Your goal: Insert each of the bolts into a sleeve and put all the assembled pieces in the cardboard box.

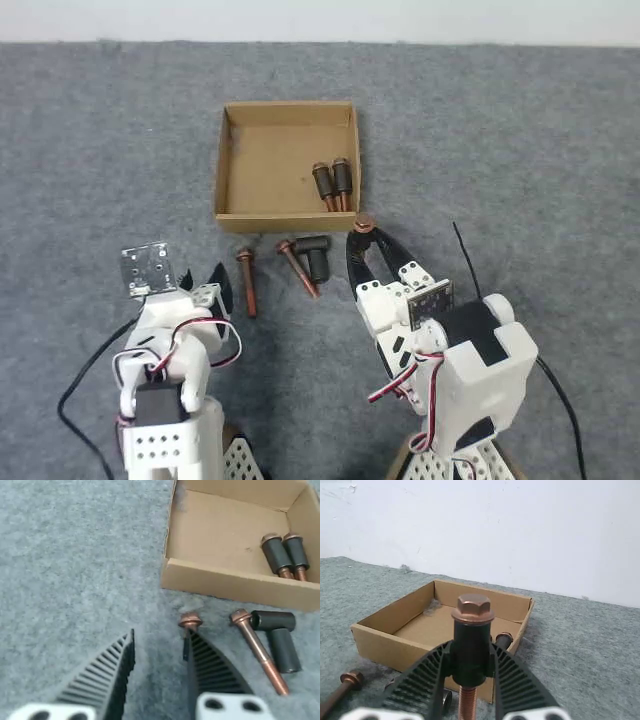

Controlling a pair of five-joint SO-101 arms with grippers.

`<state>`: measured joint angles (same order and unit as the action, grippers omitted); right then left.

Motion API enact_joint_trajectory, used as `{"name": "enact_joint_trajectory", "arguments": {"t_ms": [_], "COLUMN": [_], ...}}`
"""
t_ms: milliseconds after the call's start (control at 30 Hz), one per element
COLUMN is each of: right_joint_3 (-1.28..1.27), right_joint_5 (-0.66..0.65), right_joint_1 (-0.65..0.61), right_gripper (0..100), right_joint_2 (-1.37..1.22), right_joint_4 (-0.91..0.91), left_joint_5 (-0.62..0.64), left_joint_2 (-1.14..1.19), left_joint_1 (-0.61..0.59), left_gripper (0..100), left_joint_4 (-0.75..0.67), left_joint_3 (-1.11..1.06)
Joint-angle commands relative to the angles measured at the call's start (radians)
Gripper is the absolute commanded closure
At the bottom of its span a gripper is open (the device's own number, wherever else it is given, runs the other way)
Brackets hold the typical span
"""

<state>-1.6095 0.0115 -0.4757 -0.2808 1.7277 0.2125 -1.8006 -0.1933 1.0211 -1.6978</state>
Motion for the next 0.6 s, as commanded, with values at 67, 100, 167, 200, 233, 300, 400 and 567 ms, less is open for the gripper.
{"name": "enact_joint_trajectory", "arguments": {"t_ms": [67, 100, 167, 200, 233, 300, 400, 567], "right_joint_3": [0.0, 0.015, 0.043, 0.058, 0.075, 0.118, 0.198, 0.338], "right_joint_5": [-0.014, -0.021, -0.074, -0.106, -0.138, -0.192, -0.25, -0.339], "right_joint_1": [0.016, 0.018, 0.018, 0.016, 0.015, 0.013, 0.016, 0.016], "right_gripper": [99.2, 99.2, 99.2, 99.2, 99.2, 99.2, 99.2, 99.2], "right_joint_2": [0.018, 0.018, 0.018, 0.018, 0.018, 0.018, 0.018, 0.018], "right_joint_4": [0.03, 0.03, 0.03, 0.03, 0.03, 0.03, 0.03, -0.015], "left_joint_5": [-0.011, -0.011, -0.011, -0.011, -0.011, -0.011, -0.011, -0.011], "left_joint_2": [-0.021, -0.021, -0.021, -0.021, -0.021, -0.021, -0.021, -0.021], "left_joint_1": [-0.009, -0.009, -0.009, -0.009, -0.009, -0.009, -0.009, -0.009], "left_gripper": [100, 98, 98, 99, 99, 99, 99, 99], "left_joint_4": [0.006, 0.006, 0.006, 0.006, 0.006, 0.006, 0.006, 0.006], "left_joint_3": [0.012, 0.012, 0.012, 0.012, 0.012, 0.012, 0.012, 0.012]}}
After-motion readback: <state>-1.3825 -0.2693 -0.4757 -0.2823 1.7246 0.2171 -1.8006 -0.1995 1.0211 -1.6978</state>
